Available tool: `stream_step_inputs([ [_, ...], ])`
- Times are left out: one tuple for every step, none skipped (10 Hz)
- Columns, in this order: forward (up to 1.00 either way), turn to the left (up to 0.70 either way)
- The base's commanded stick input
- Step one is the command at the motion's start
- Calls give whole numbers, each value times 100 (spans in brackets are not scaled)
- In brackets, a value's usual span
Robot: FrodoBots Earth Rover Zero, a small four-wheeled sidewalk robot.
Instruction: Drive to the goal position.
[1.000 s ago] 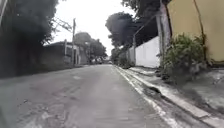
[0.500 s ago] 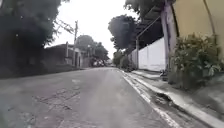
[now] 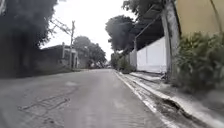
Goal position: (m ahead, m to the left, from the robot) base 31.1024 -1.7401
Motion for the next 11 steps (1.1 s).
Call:
stream_step_inputs([
  [70, 0],
  [70, 0],
  [70, 0],
  [70, 0],
  [70, 0],
  [70, 0],
  [70, 0],
  [70, 0],
  [70, 0],
  [70, 0],
  [70, -2],
])
